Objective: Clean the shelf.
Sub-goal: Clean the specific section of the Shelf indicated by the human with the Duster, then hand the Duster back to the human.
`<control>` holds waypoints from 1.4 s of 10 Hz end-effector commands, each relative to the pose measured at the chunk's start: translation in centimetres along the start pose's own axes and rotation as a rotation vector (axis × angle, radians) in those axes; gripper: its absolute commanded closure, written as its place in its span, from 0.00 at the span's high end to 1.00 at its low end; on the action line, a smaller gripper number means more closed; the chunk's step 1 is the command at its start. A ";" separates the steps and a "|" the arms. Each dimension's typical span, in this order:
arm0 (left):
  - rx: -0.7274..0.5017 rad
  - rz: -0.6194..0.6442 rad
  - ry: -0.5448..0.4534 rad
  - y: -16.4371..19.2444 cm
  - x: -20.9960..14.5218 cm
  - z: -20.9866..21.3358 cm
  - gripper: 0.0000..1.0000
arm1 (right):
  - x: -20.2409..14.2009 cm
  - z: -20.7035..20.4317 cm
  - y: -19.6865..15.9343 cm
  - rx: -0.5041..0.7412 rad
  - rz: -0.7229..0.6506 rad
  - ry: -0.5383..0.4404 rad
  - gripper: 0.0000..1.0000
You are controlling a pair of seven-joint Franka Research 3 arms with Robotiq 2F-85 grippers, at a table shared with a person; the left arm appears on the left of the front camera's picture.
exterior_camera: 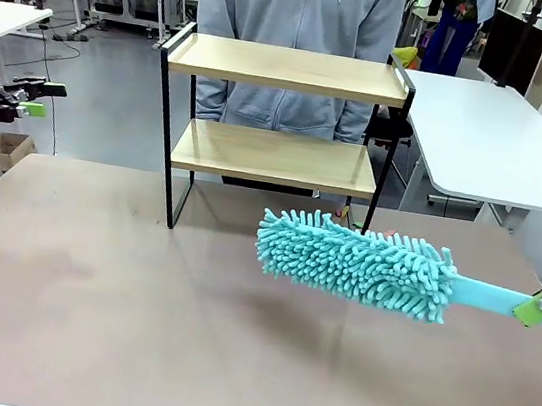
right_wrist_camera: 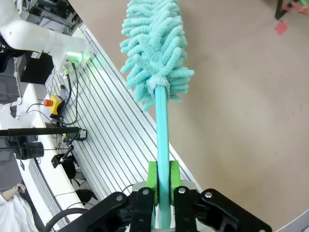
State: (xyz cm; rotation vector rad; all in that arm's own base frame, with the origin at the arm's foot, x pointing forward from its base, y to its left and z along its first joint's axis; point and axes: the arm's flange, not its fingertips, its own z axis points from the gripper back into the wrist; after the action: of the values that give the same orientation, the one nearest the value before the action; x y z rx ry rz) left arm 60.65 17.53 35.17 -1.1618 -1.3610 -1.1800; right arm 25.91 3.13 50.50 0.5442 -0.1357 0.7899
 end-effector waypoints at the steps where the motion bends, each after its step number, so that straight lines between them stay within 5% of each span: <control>1: 0.001 -0.005 -0.002 -0.2 0.4 0.0 1.00 | 0.9 -0.5 0.4 -0.003 -0.004 -0.003 0.13; 13: 0.000 0.000 0.000 0.0 0.0 0.0 1.00 | 0.9 -0.5 0.4 -0.003 -0.004 -0.003 0.13; 14: -0.009 0.014 -0.024 -1.6 2.0 0.0 1.00 | 0.5 -0.6 0.4 -0.005 0.008 0.021 0.13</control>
State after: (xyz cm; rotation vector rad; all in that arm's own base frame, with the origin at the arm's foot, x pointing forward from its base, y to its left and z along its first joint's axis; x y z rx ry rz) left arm 60.43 17.57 35.41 -1.1705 -1.3635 -1.1799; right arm 25.93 3.97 50.30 0.5299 -0.1189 0.8025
